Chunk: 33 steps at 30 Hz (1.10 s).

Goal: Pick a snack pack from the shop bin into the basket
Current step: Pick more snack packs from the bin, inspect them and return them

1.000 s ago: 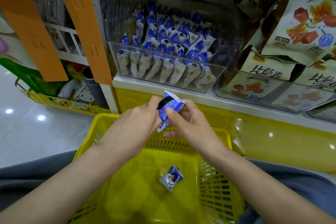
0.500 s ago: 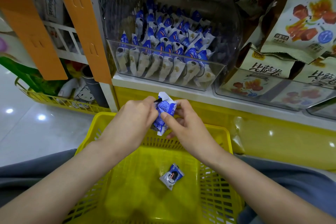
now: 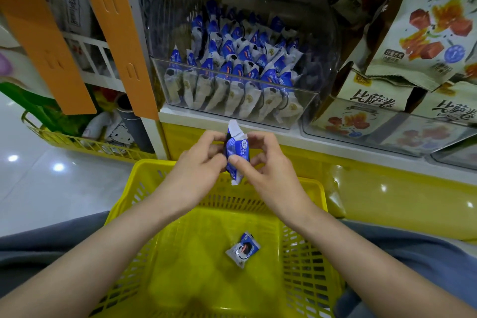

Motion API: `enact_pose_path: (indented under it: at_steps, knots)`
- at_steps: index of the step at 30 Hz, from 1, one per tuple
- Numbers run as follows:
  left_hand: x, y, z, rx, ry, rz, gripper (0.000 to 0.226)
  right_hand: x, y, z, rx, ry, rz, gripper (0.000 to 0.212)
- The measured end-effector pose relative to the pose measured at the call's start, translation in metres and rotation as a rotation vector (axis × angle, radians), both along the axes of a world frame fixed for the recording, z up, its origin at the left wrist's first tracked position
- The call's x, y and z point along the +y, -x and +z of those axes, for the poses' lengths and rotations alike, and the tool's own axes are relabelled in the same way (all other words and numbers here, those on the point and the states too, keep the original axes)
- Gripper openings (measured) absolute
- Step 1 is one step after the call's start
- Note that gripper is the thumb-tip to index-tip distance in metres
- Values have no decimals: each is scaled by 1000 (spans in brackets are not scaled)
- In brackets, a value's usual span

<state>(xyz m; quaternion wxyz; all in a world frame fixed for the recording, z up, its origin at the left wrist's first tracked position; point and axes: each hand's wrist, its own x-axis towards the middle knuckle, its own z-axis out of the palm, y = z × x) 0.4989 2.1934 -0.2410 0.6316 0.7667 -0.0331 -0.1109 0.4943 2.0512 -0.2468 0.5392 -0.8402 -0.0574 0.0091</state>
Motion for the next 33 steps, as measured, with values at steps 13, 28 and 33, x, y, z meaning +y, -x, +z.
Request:
enact_pose_path:
  at_steps: [13,28,33]
  knots:
    - [-2,1,13,144,555,205,25,7,2,17,-159,228,38,61]
    - [13,-8,53,154,579,214,26,12,-5,48,158,-456,121,19]
    - [20,-18,69,49,418,88,18,22,-18,62,35,-426,65,17]
